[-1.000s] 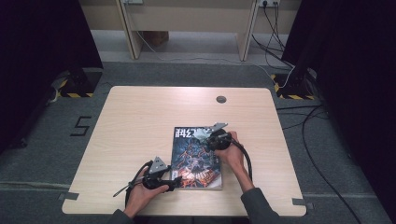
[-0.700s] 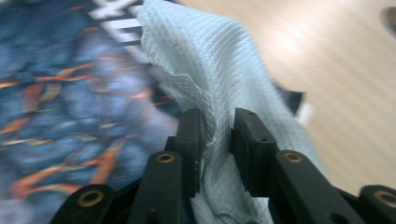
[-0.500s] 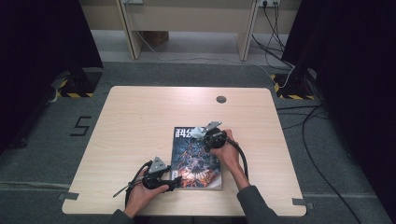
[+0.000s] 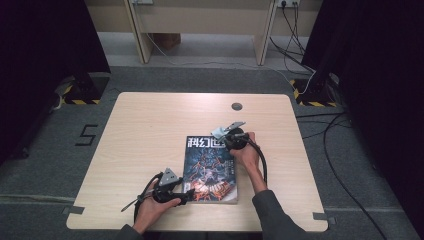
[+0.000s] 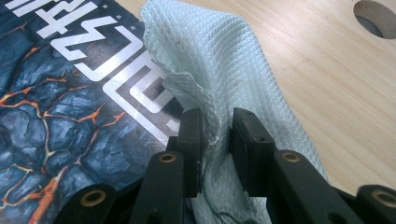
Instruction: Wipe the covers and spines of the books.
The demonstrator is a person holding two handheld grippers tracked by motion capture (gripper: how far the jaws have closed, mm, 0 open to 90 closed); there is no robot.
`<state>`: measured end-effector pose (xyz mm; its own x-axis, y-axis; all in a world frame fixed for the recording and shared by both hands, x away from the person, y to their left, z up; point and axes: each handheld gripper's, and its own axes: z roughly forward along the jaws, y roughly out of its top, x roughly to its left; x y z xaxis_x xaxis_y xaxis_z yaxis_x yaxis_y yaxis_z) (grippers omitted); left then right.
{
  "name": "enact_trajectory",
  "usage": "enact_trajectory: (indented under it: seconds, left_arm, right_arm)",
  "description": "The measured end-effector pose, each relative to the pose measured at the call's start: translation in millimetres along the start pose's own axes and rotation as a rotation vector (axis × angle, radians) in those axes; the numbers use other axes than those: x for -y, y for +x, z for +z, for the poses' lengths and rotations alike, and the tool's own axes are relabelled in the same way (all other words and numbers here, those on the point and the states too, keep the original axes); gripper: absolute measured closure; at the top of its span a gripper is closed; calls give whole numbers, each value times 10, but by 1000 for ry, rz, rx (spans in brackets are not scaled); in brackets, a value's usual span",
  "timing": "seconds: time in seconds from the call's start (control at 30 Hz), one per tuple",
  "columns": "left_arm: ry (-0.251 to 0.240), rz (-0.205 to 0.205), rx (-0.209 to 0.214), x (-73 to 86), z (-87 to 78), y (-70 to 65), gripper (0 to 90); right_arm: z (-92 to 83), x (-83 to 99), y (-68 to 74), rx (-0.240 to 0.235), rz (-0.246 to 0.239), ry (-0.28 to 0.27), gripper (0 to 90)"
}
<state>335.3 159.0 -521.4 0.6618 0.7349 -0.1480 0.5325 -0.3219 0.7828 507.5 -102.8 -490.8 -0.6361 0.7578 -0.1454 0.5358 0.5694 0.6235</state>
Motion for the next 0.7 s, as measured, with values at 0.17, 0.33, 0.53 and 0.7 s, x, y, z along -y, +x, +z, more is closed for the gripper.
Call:
enact_trajectory:
  seconds: [0.17,0.33,0.53,0.7]
  left_arm:
    - [2,-2,-1,-2,-1,-1,331]
    - [-2,-2,-1,0,1,-1,331]
    - [-2,-3,0,1,1,-1,332]
    - [2,-3,0,-1,-2,-1,332]
  right_arm:
    - [-20,-11,102,-63,-28,-1,743]
    - [-58,-45,351,-116,-133,11,750]
    - [11,-17,-46,-37,58,-6,754]
    - [18,-31,-133,-20,66,11,750]
